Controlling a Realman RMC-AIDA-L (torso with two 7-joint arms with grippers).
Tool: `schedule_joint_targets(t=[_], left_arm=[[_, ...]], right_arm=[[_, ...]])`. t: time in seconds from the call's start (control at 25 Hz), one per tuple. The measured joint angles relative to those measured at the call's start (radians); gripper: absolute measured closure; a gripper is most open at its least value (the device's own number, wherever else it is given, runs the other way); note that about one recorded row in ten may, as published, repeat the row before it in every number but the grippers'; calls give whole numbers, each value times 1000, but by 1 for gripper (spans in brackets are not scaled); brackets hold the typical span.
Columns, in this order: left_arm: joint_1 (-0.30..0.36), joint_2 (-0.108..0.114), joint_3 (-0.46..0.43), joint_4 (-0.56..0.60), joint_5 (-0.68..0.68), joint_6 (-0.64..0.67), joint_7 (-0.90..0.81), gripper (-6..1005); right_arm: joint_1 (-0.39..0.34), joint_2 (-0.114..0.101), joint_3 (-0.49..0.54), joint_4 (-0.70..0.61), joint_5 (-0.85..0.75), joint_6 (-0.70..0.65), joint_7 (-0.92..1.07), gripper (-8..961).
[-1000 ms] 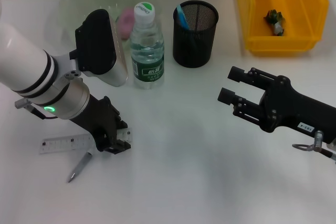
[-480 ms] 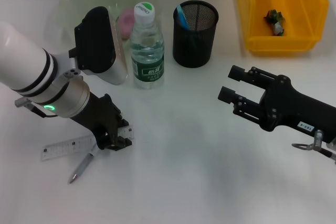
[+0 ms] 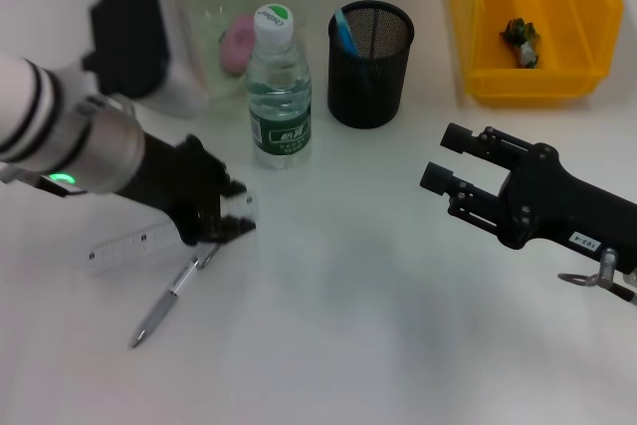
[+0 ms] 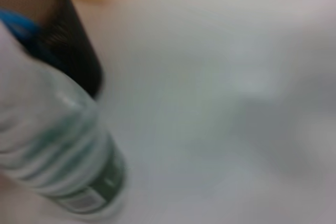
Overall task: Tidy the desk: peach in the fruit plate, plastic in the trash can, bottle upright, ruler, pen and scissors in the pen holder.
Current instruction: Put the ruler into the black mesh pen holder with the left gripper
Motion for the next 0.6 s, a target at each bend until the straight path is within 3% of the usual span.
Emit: schedule_joint_targets(t=[0.24,0.44,0.6], left_arm=[[76,2,-139,158,-167,70,37,600],[132,1,-243,185,-407,81,115,600],[147,1,-261,173,-532,61,147,600]], right_arm=[[-1,0,0,12,0,5,-6,349],[-8,0,9,24,0,34,-14,349],[-16,0,11,26,0,49,-22,349]])
